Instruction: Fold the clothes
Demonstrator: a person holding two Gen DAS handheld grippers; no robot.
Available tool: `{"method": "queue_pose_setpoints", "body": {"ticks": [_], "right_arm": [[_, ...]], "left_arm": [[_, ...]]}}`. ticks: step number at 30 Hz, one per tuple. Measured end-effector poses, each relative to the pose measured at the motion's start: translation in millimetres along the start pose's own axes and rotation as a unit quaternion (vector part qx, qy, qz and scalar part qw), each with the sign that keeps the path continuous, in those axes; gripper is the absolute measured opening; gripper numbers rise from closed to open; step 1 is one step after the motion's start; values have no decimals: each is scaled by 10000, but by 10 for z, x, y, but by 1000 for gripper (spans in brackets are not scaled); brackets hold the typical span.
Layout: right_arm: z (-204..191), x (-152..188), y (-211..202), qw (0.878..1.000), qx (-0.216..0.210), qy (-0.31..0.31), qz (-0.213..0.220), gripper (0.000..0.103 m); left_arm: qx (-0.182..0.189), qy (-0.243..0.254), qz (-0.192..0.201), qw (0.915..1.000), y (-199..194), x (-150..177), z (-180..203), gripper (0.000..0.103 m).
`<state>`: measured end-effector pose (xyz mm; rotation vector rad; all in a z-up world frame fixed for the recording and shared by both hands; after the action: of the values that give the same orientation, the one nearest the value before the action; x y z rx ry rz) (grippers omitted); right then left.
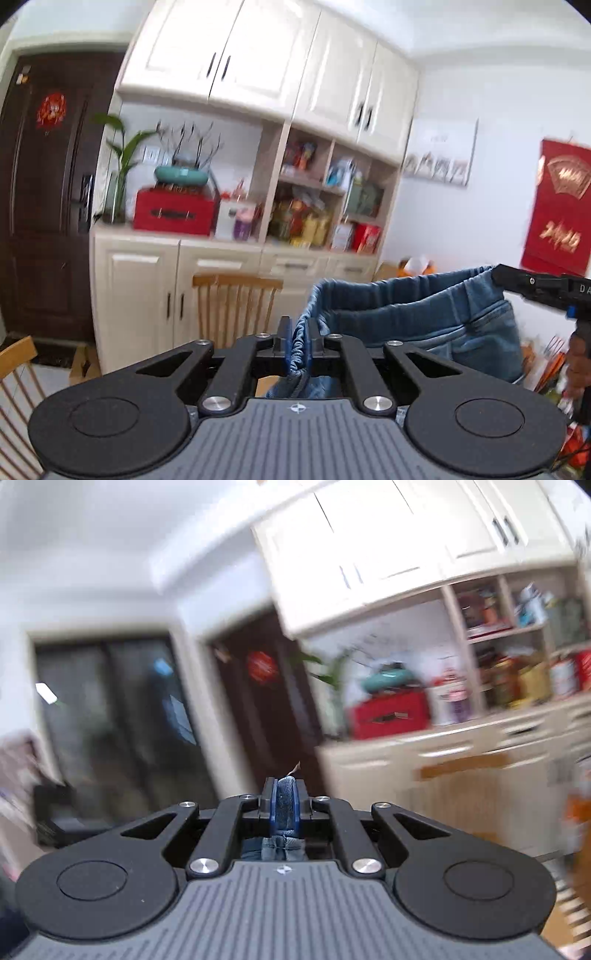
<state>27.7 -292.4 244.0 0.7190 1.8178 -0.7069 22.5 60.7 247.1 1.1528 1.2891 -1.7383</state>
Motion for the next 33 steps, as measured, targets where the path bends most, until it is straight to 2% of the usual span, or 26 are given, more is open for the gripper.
{"method": "queue_pose_setpoints", "body": {"ticks": [2, 4, 7, 8, 10, 13, 15, 17, 19, 22, 24, 26, 27, 28, 29, 30, 32, 33], "right_arm": [[317, 193, 222, 9981, 442, 38, -428, 8], [722, 487, 473, 9926, 725, 334, -911, 8], [1379, 1041, 836, 9804, 888, 1054, -1409, 8], [1571, 1199, 913, 9755, 888, 1350, -1493, 8], [1986, 1514, 1061, 9622, 879, 2012, -1609, 8], [2543, 1853, 1212, 9441, 980, 2678, -1655, 8], [2884, 1941, 1285, 9370, 1096, 2881, -1644, 8], [3121, 1986, 1407, 9388, 1129, 2750, -1741, 8], [3344, 2018, 1541, 9421, 1177, 2500, -1901, 8], [3635, 2322, 1700, 9331, 1285, 2384, -2364, 13], [3746, 2583, 1763, 9248, 1395, 2294, -2695, 21], [3871, 2865, 1755, 9149, 1466, 2288, -2984, 56], [3897, 2963, 1740, 9105, 1452, 2362, -3068, 58], [3933, 3063, 1707, 9049, 1444, 2464, -3156, 58], [3967, 3152, 1670, 9004, 1426, 2568, -3211, 62], [3993, 3212, 1628, 8993, 1379, 2676, -3173, 64], [4020, 3290, 1559, 8990, 1236, 2890, -3051, 64], [4019, 3320, 1545, 8978, 1138, 2994, -3023, 61]], "left_arm": [[-127, -12, -422, 9990, 354, 177, -2, 6], [-204, -138, -972, 9950, 838, 480, 0, 5], [-429, -239, -1720, 9839, 1579, 1001, 18, 4], [-488, -308, -1861, 9808, 1794, 1112, -8, 0], [-649, -434, -2028, 9761, 2177, 1244, -70, 0], [-882, -286, -2004, 9753, 2627, 1132, -90, 0], [-999, -182, -2096, 9725, 2941, 1045, -94, 0], [-957, -43, -2130, 9723, 3177, 1027, -48, 1], [-913, 358, -2251, 9694, 3404, 1178, 53, 9], [-835, 722, -2823, 9530, 3643, 1778, 100, 32], [-879, 832, -3182, 9402, 3760, 2208, 27, 31], [-963, 838, -3480, 9288, 3832, 2568, -94, 31], [-1029, 752, -3598, 9243, 3869, 2716, -173, 32], [-1056, 568, -3708, 9209, 3900, 2842, -261, 38], [-1055, 368, -3763, 9197, 3921, 2920, -334, 43], [-1050, 169, -3805, 9186, 3941, 2989, -404, 52], [-978, -155, -3803, 9196, 3969, 3047, -487, 60], [-905, -286, -3778, 9210, 3982, 3058, -512, 71]]}}
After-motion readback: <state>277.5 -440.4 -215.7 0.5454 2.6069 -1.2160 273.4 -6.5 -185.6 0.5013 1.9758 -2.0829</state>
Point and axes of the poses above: each gripper's, at about its wrist camera, not at the fingertips, and y roughly the way its jaws point, z to its right, x to its underside, the point moved 6 cm from there along y, roughly the way its jaws point, and after that the axes turned 10 degrees about -x, right-handed, at the moved point
